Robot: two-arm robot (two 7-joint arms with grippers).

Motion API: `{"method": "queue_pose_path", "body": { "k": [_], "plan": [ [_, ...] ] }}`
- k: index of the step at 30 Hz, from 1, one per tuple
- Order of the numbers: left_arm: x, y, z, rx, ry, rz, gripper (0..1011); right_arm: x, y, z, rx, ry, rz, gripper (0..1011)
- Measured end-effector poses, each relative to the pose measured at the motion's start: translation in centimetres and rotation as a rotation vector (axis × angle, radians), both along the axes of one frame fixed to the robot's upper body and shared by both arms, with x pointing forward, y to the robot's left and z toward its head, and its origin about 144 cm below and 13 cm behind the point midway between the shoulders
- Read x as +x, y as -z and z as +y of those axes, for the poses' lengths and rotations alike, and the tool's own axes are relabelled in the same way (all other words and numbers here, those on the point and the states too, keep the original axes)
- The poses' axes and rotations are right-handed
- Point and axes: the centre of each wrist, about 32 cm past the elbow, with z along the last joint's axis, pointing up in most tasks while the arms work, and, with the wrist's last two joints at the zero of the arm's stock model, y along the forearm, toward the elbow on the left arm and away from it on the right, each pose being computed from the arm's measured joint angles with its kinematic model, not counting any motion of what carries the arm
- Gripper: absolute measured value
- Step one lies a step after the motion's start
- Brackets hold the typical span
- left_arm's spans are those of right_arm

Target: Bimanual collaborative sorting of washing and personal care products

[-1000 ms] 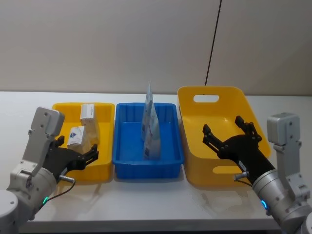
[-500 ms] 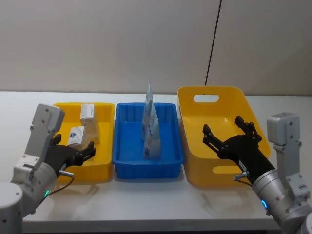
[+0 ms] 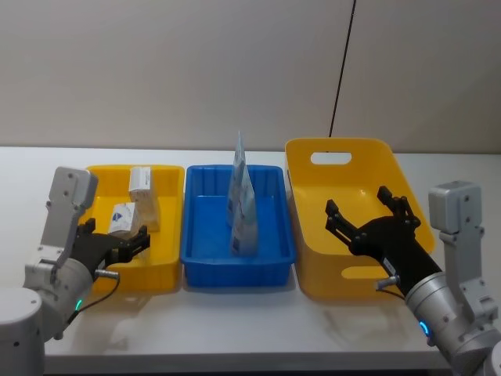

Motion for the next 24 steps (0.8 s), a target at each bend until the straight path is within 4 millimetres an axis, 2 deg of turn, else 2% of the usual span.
{"method": "queue_pose_path", "body": {
  "k": [24],
  "plan": [
    [2.2, 0.6, -0.1, -0.101, -0.064, 0.024, 1001, 0.0, 0.0, 0.0, 0.0, 0.0, 0.0, 1002]
  ]
}}
